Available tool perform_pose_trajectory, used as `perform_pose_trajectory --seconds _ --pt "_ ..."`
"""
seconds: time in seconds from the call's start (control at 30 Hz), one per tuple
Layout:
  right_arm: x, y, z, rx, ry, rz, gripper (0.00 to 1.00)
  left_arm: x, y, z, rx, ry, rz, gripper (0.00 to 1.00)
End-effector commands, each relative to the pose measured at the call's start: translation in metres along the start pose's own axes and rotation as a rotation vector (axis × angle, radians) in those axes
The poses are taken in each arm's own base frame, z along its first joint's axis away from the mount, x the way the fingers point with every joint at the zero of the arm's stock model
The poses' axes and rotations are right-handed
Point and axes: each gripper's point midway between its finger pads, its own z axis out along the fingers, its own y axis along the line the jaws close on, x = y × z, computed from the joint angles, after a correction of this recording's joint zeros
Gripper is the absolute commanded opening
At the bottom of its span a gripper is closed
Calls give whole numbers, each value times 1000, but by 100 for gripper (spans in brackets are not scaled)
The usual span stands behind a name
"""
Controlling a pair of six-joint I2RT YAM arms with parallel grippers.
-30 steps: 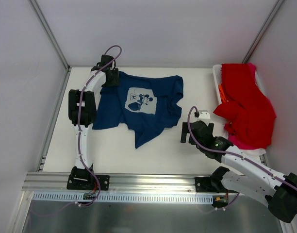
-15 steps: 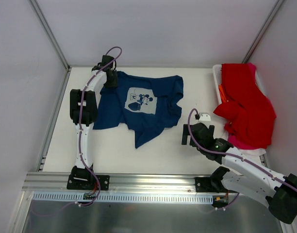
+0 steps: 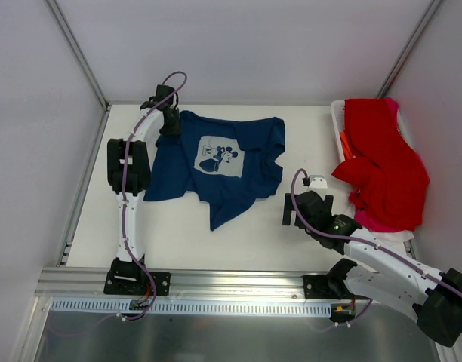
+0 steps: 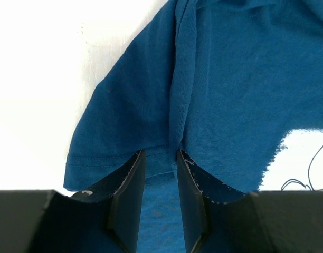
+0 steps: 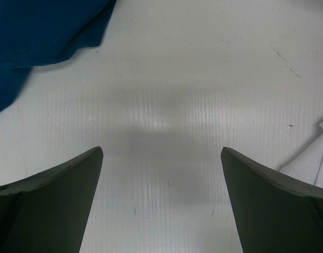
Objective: Fold and stack the t-shirts
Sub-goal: Flatten out the tshirt
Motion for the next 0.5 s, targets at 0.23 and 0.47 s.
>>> perform_pose_trajectory --seconds 0.23,0.47 --pt "-8 4 1 -2 -26 5 100 -12 -7 -5 55 -6 8 34" --pt "-7 2 1 1 -26 -1 100 -10 -12 -2 79 15 15 34"
